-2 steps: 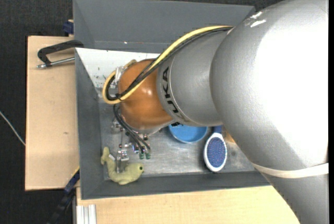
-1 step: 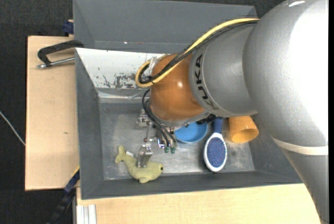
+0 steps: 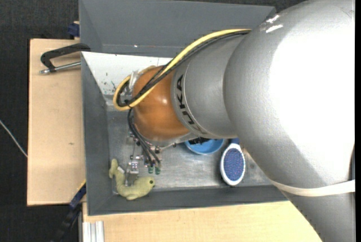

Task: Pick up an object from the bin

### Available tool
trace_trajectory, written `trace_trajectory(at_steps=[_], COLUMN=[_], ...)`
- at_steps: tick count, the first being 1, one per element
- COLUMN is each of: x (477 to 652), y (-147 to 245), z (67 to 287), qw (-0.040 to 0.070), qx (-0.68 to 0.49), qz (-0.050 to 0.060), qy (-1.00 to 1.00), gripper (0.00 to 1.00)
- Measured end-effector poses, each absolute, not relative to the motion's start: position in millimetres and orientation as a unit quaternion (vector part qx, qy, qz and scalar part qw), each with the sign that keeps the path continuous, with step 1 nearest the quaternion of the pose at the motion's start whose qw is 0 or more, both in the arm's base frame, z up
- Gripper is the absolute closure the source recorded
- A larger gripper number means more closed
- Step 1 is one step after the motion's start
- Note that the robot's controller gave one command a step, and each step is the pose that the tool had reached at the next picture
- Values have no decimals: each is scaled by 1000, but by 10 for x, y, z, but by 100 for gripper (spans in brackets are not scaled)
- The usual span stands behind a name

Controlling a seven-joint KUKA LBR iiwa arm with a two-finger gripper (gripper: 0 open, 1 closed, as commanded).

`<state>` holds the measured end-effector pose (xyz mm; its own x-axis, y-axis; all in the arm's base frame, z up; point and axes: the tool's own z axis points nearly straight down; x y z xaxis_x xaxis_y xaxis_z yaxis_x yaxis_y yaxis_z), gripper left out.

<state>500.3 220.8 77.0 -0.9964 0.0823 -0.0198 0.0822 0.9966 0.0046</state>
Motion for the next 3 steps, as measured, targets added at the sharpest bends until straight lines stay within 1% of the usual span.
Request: trace_trajectory(at_steps=[1, 2, 3], x=[5000, 4998, 4948], y=[2151, 2223, 2165], z=[1073, 864, 1224], qw=[3, 3, 2], qx=[147, 89, 234], qz=[2, 1, 2], qy=[989, 996, 972], gripper=[0, 0, 0])
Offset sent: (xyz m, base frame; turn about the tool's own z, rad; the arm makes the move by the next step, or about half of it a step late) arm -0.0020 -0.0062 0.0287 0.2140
